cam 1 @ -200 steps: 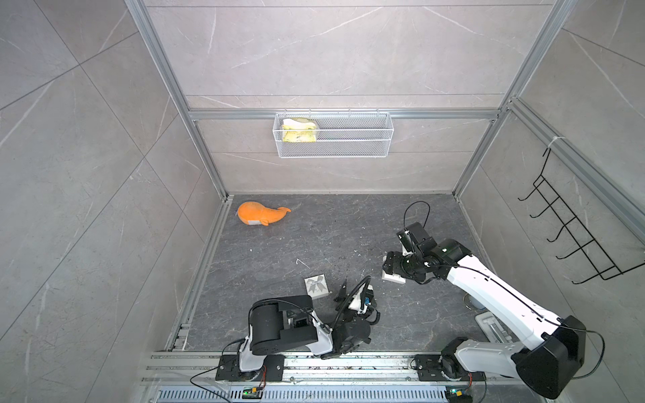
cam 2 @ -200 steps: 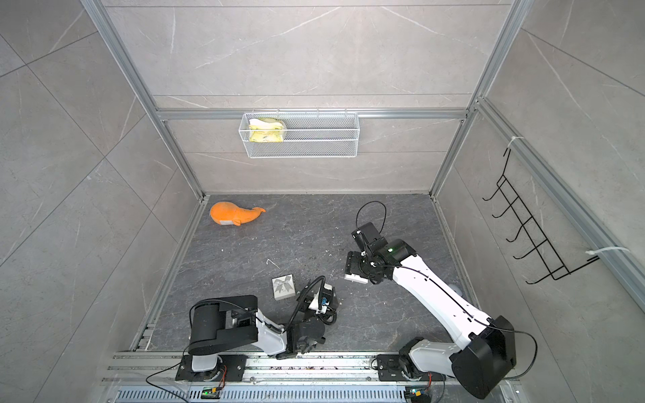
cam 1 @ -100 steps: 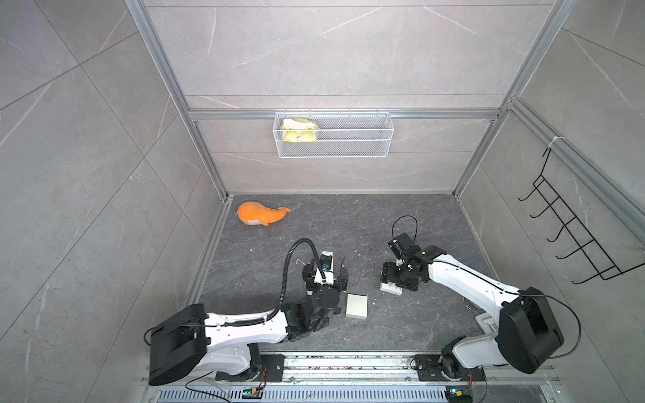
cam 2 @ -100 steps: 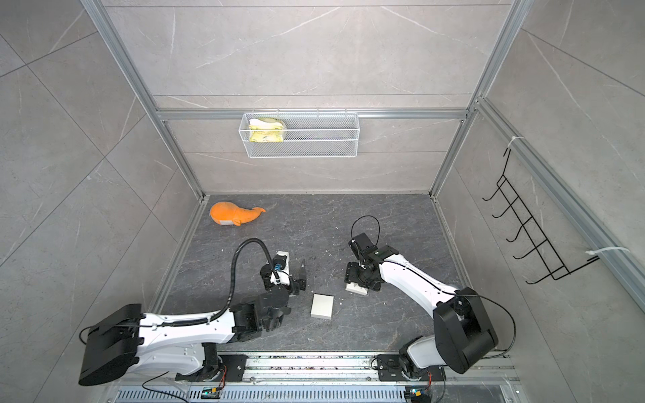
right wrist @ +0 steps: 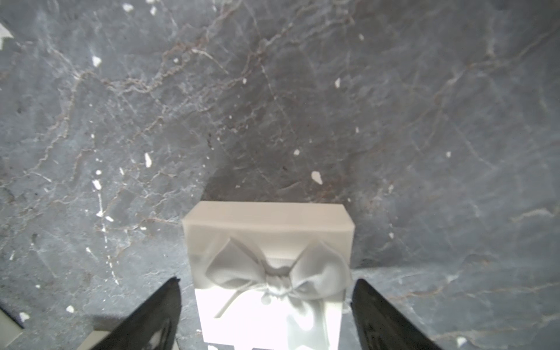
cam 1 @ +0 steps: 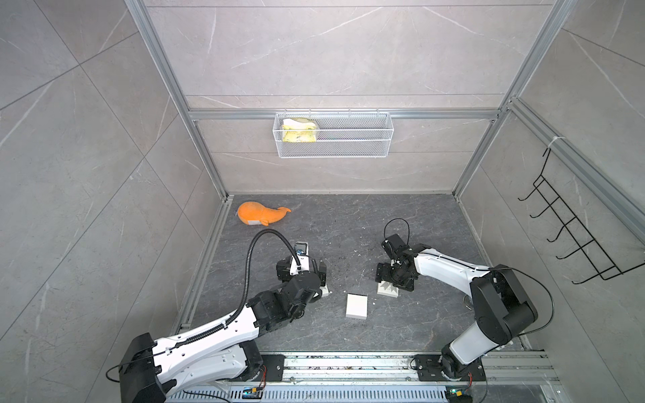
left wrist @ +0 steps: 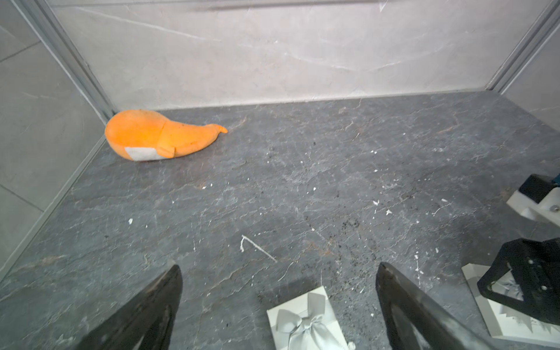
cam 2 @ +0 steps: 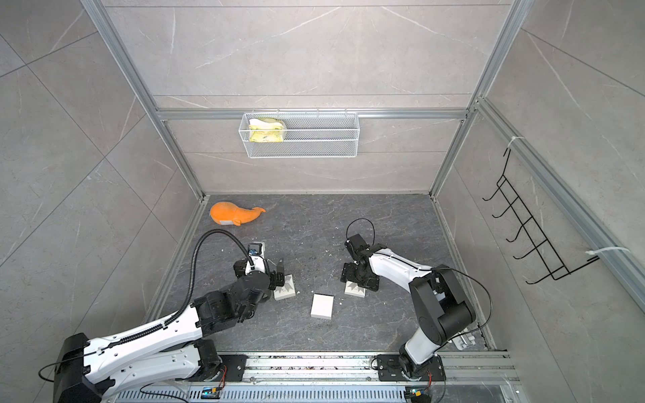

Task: Take the rings out of the lift-off lid box
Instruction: Place the lid at the center of the board, then pick up the jewelry box from the center of the board.

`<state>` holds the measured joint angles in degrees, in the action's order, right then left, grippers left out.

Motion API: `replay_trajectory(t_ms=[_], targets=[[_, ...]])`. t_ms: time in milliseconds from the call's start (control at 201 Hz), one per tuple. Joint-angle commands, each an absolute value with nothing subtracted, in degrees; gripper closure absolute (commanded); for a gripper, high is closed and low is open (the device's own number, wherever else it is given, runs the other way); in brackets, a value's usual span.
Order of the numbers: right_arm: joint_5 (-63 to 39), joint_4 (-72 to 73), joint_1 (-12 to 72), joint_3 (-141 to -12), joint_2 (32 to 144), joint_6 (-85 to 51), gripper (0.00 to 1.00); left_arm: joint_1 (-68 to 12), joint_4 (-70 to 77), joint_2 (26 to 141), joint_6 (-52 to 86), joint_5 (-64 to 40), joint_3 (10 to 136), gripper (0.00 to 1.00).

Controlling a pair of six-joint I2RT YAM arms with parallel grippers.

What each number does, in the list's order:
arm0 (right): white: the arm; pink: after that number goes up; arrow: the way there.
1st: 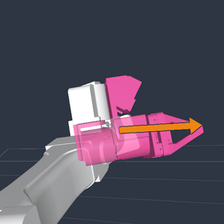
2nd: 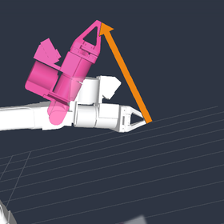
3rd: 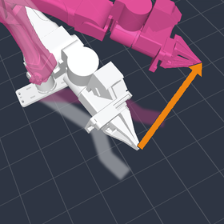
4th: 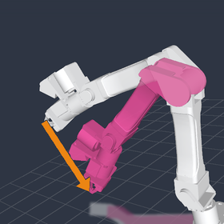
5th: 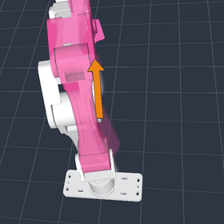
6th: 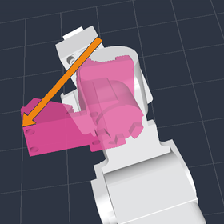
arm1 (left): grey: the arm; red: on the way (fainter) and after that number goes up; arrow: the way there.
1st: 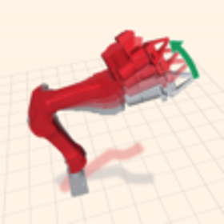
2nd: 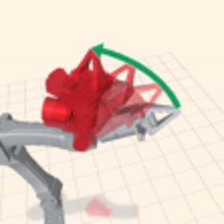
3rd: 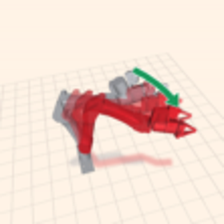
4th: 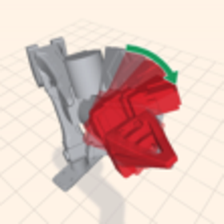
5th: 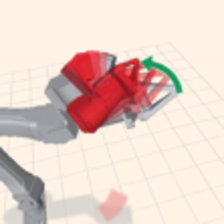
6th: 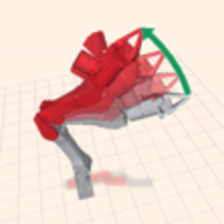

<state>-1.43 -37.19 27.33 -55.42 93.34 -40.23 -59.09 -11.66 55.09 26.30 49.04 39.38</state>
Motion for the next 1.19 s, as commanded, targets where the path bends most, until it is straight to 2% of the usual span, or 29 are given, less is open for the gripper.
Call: replay_trajectory(t_ms=[0,154,254,413,617,826,1185], targets=[[-0.18,-37.45,27.16,-57.08,92.53,-39.82,0.06,-57.73,-19.63,53.57,30.5,45.64,42.96,0.0],[0.82,-39.33,28.13,-56.17,84.25,-40.92,0.03,-55.09,-30.64,52.18,36.79,43.67,48.12,0.0],[0.73,-40.93,32.67,-56.25,80.35,-42.93,0.03,-53.39,-36.69,51.68,38.94,41.51,51.47,0.0],[2.86,-41.82,45.82,-56.97,80.51,-49.57,0.01,-51.03,-47.19,50.65,42.61,40.67,56.71,0.0],[5.24,-40.97,54.88,-57.55,84.73,-55.27,0.01,-44.49,-50.83,46.75,40.12,32.27,58.52,0.0],[5.76,-40.04,57.74,-58.99,91.27,-58.06,0.01,-39.43,-51.31,47.0,36.25,29.21,58.82,0.0],[6.31,-37.86,58.62,-60.08,96.9,-57.87,0.05,-38.81,-50.49,46.24,35.24,30.96,57.17,0.0]])
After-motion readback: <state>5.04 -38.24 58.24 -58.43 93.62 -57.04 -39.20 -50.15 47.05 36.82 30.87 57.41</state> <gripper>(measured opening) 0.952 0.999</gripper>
